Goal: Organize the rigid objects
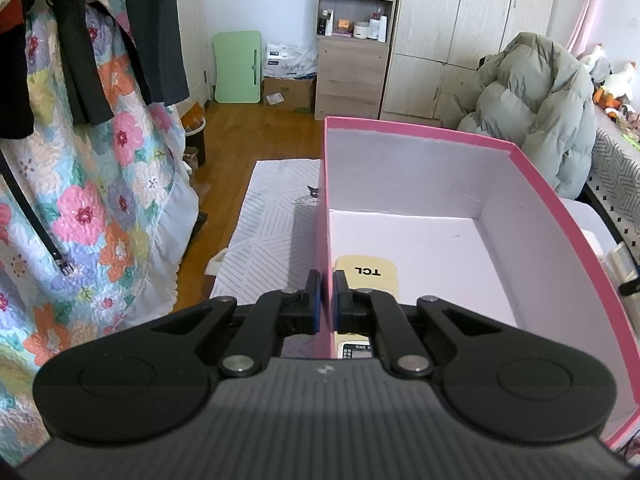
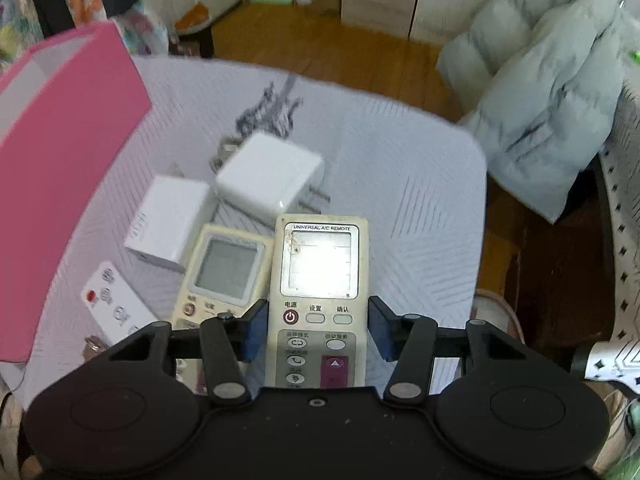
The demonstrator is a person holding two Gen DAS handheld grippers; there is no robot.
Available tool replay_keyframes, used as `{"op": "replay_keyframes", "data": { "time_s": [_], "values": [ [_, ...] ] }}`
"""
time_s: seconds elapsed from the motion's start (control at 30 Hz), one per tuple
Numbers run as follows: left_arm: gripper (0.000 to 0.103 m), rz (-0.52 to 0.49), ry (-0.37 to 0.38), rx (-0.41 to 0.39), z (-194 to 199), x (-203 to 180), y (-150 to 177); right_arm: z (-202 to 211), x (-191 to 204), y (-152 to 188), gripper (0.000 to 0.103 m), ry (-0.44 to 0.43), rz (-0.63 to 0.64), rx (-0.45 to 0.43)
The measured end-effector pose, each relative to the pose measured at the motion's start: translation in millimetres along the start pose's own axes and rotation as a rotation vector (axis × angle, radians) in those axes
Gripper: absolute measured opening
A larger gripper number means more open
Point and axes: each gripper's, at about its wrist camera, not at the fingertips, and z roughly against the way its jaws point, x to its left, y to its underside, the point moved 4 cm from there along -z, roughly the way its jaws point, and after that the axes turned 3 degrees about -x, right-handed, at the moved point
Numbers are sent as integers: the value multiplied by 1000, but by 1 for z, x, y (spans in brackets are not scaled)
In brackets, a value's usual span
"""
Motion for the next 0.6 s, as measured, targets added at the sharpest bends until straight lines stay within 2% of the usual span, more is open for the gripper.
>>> {"op": "replay_keyframes", "data": {
  "time_s": [0.27, 0.37, 0.53, 0.6],
  "values": [
    [5, 13, 4, -3, 1, 2, 0, 64, 24, -15, 58, 15, 39, -226],
    [5, 8, 3, -7, 2, 2, 0, 89, 42, -28, 58, 14, 78, -278],
    [5, -4, -1, -14, 5, 1, 0, 130, 88, -49, 58, -43, 199, -371],
    [5, -16, -5, -12, 6, -1, 0, 141, 111, -58, 58, -82, 270, -378]
  ]
}}
